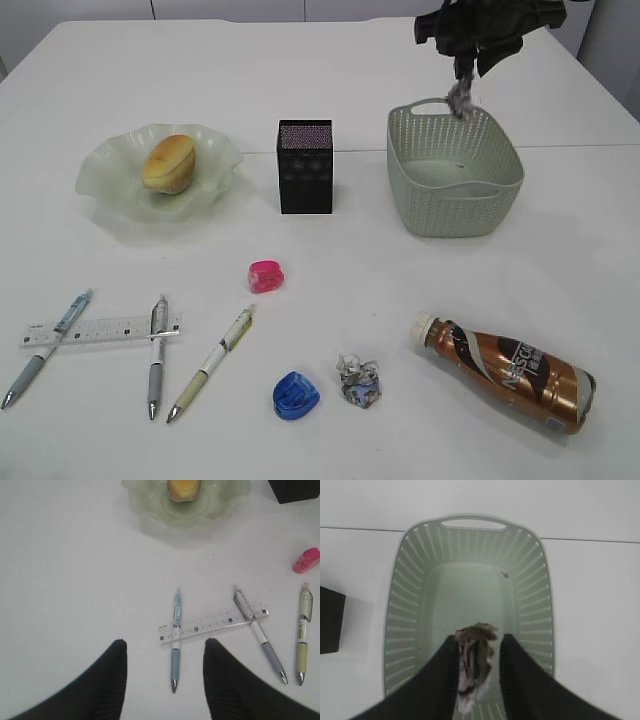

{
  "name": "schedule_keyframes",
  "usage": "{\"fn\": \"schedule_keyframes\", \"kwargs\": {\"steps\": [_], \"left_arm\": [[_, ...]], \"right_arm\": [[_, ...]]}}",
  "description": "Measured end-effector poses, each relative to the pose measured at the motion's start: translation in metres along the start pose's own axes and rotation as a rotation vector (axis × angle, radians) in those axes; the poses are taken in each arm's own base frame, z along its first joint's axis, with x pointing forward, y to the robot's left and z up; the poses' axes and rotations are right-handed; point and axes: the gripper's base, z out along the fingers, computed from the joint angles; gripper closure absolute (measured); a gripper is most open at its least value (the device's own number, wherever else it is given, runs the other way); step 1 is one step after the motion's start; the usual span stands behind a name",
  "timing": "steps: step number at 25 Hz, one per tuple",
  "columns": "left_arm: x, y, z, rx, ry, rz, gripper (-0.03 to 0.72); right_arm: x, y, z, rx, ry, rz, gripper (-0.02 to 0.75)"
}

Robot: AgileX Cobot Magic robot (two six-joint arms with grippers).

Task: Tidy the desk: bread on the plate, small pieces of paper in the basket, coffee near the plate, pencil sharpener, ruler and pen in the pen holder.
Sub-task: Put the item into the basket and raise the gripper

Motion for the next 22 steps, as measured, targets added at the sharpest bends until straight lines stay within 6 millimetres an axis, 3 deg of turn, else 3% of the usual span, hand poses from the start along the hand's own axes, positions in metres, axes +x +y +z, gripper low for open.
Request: {"fn": "schedule_keyframes", "kwargs": {"steps": [3, 6, 18, 22], "left_arm": [[0.0, 0.0, 0.0, 0.0, 0.0, 0.0, 0.328], [0.0, 0.0, 0.0, 0.0, 0.0, 0.0, 0.328], [0.0, 0.001, 0.0, -0.022, -0.005, 0.051, 0.328], [0.001, 0.002, -0.002, -0.026, 0.004, 0.053, 0.328]], "right_arm": [[0.0, 0.0, 0.0, -0.002, 0.0, 0.001, 0.353], [0.0, 0.0, 0.0, -0.002, 0.0, 0.001, 0.283], [0.003, 0.019, -0.005, -0.216, 0.04, 0.064, 0.295], [-0.001, 0.016, -0.024, -0.226, 0.006, 0.04, 0.297]]}}
